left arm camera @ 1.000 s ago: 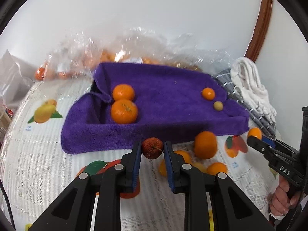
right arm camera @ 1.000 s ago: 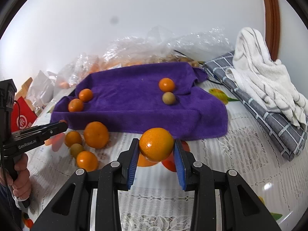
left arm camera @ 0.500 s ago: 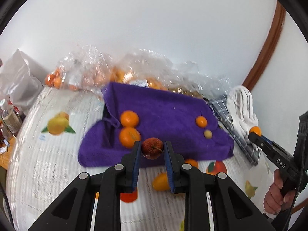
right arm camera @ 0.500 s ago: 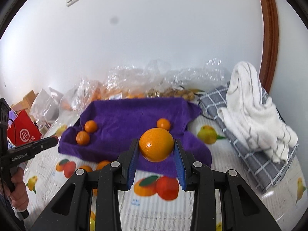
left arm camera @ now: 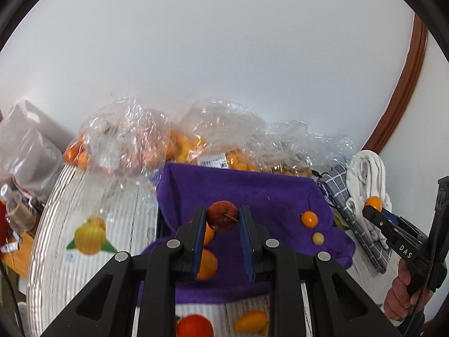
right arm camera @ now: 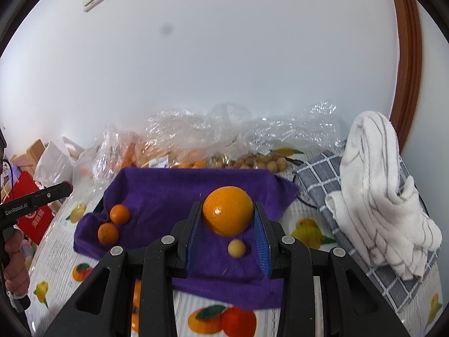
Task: Organize fruits
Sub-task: 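Carry the tangerine and the small red-orange fruit up over the purple towel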
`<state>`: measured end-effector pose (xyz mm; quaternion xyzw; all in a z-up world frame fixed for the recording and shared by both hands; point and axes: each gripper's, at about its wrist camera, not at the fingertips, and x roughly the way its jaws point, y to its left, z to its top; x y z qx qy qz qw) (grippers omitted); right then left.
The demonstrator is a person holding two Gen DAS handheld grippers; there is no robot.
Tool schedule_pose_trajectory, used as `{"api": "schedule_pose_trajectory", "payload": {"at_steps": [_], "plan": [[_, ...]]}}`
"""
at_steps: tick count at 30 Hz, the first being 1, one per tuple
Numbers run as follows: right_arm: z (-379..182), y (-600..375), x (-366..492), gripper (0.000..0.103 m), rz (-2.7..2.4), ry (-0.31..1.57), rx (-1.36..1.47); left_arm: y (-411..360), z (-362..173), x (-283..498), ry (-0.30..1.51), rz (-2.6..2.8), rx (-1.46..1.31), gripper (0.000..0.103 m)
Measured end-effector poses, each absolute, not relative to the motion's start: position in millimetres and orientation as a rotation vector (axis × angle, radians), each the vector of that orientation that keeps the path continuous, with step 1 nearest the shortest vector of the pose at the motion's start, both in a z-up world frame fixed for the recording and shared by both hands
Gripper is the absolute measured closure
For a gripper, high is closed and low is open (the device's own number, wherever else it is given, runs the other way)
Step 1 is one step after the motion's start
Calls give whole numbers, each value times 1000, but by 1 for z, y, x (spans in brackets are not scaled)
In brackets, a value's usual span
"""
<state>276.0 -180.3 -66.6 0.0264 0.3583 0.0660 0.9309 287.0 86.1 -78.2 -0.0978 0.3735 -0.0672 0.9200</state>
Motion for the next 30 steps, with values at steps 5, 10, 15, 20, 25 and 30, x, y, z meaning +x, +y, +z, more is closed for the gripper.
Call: {"api": "schedule_pose_trajectory", "payload": {"at_steps": [5, 10, 15, 20, 25, 30], "plan": [[-72, -182, 295, 68, 131, 743, 58, 80, -84, 306, 771, -131, -172, 80], [-81, -184, 311, 68, 128, 755, 48, 85, -95, 320, 783, -126, -168, 80], [-91, -188, 327, 68, 120, 774, 48, 100, -109, 337, 815, -106, -207, 80], [-107, -187, 345, 68, 129, 814, 48, 100, -123, 351, 845, -98, -214, 80], [-128, -183, 360, 68, 139, 866, 33, 91, -140, 363, 872, -96, -188, 80], [-149, -184, 379, 68, 143, 936, 55, 86, -155, 372, 904, -101, -180, 80]]}}
